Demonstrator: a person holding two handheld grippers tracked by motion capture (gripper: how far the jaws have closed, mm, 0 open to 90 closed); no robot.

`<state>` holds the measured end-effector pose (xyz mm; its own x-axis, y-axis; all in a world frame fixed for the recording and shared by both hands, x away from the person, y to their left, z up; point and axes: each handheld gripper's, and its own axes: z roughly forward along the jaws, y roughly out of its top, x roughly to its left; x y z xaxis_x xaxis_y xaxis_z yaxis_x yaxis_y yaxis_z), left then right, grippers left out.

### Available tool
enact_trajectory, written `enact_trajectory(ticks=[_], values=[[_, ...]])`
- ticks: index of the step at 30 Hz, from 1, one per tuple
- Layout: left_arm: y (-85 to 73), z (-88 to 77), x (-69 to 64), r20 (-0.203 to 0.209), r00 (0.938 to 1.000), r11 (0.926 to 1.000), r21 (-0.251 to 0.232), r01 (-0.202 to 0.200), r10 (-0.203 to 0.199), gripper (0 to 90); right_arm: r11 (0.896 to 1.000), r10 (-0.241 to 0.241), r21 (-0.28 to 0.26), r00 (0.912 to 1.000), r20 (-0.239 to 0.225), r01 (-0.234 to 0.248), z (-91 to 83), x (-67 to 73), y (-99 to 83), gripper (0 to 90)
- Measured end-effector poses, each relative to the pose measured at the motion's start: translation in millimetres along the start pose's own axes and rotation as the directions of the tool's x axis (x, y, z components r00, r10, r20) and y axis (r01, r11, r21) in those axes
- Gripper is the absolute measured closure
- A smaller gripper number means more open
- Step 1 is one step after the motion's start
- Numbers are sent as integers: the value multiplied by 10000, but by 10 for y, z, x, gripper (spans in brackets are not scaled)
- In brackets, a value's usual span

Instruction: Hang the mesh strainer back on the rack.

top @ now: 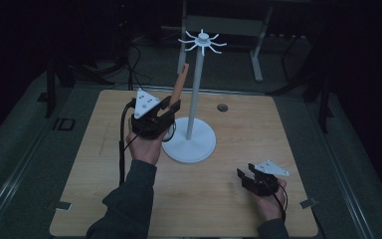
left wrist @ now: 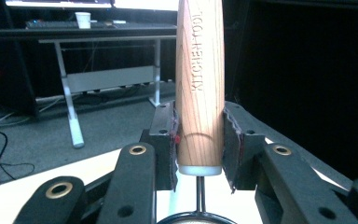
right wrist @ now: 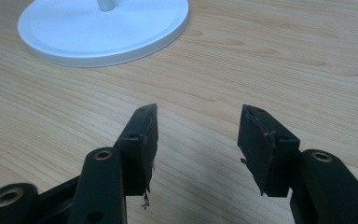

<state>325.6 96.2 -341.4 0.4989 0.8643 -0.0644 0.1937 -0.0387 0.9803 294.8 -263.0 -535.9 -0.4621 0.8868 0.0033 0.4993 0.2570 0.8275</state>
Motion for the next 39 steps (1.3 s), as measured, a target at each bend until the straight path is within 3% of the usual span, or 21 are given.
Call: enact_trajectory(ticks=[13,24,39], values=[[58,-37,18,134,9996,9980,-577,269,-262,682,10000,-22,8,10000,7,22,2,10,-3,470],[133,-74,1,266,9987,9915,-1217,468,-439,683,10000,-36,44,10000,-3,36,3,17,-6,469],[213,12,4,255,9987,9897,-1348,480,-449,683,10000,-53,40,10000,-31,53,3,19,-7,469]])
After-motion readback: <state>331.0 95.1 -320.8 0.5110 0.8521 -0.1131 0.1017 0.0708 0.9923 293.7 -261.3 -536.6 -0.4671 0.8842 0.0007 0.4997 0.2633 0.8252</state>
